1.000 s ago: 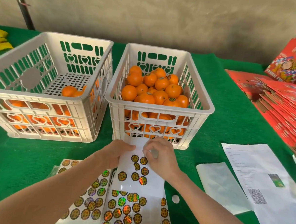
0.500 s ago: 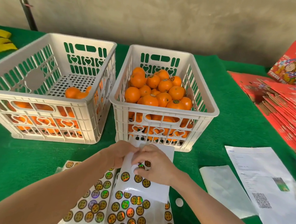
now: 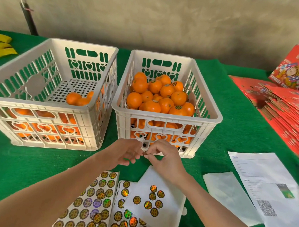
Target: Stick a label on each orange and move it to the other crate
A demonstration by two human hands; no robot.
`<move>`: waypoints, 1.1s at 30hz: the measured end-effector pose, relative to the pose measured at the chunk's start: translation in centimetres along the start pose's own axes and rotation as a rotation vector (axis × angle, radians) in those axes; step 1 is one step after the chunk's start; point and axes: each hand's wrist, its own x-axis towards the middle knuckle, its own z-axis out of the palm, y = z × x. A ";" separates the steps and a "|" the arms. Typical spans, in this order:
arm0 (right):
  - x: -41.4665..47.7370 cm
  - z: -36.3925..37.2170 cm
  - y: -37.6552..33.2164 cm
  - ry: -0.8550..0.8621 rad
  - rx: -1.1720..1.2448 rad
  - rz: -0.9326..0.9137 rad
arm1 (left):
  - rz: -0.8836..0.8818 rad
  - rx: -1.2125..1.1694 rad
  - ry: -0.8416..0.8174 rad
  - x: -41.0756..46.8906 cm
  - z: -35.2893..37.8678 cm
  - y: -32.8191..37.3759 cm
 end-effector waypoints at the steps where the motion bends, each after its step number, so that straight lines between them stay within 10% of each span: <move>1: 0.0 0.2 0.0 0.022 -0.019 -0.024 | 0.019 -0.027 -0.051 -0.6 -0.3 0.3; 13: 2.1 0.0 -3.9 -0.090 0.252 0.298 | 0.525 0.441 0.183 -5.3 -2.7 2.6; 21: 8.6 2.7 -9.3 -0.043 0.125 0.064 | 0.774 0.476 0.234 -9.1 -9.3 6.6; 33: 25.2 15.8 -11.7 0.009 -0.069 0.095 | 0.583 0.284 0.631 -3.7 -28.8 10.3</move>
